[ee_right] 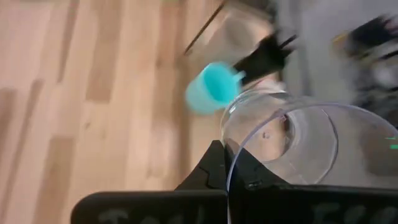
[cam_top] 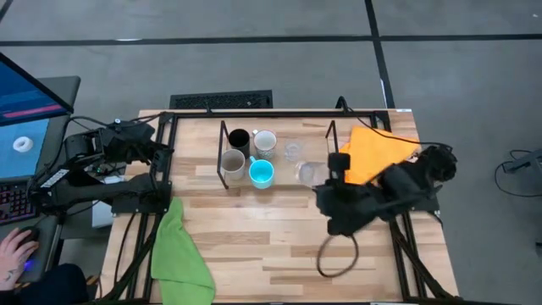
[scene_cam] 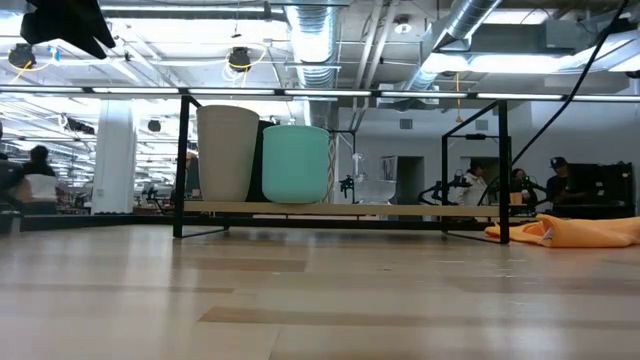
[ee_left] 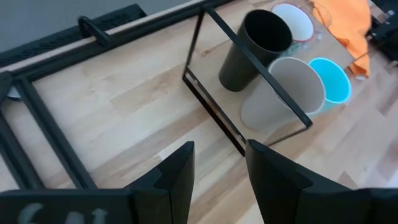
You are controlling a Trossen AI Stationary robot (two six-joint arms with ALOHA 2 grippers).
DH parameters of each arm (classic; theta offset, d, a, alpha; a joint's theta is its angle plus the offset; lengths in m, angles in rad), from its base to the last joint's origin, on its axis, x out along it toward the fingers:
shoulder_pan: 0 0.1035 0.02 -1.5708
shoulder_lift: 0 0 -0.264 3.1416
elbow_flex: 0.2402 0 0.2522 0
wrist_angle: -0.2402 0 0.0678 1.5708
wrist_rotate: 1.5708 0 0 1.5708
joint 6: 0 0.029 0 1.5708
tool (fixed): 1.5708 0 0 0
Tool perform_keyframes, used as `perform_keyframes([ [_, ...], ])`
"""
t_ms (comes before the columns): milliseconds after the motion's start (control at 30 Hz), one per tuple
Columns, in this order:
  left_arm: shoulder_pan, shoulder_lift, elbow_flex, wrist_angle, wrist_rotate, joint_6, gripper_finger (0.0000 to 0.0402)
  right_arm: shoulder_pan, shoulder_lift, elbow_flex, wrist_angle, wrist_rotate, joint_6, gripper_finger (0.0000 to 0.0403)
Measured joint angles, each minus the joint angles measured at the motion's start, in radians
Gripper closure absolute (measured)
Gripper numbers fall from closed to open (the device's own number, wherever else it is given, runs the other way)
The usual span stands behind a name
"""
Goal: Stack small to large cups/mugs on shelf
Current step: Align the transparent mug with the other transparent mug
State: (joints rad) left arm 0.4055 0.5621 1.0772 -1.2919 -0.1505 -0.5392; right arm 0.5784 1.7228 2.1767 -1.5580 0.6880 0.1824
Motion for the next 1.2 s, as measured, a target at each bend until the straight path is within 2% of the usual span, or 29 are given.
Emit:
perform_keyframes([
  [233,0.0,0.0,0.0,0.0,-0.039,-0.006,0.0266,-0.147,0.002,-0.111,0.018,-0.319,-0.03,0.0397],
  [400,0.0,0.0,0.0,0.0,-0.039,-0.006,0.0266,-0.254,0.0,-0.226,0.14,-0.465,-0.017,0.0397],
  [733,0.0,0.0,0.0,0.0,-0.04,-0.005,0.0266,-0.451,0.0,-0.541,0.392,-0.578,0.04,0.0396],
  [833,0.0,0.0,0.0,0.0,-0.04,-0.005,0.0266,-0.502,0.0,-0.614,0.459,-0.583,0.057,0.0396],
  [1067,0.0,0.0,0.0,0.0,-0.041,-0.004,0.0266,-0.569,0.0,-0.731,0.612,-0.587,0.055,0.0398],
  [1200,0.0,0.0,0.0,0.0,-0.041,-0.004,0.0266,-0.595,0.0,-0.753,0.626,-0.598,0.056,0.0399],
])
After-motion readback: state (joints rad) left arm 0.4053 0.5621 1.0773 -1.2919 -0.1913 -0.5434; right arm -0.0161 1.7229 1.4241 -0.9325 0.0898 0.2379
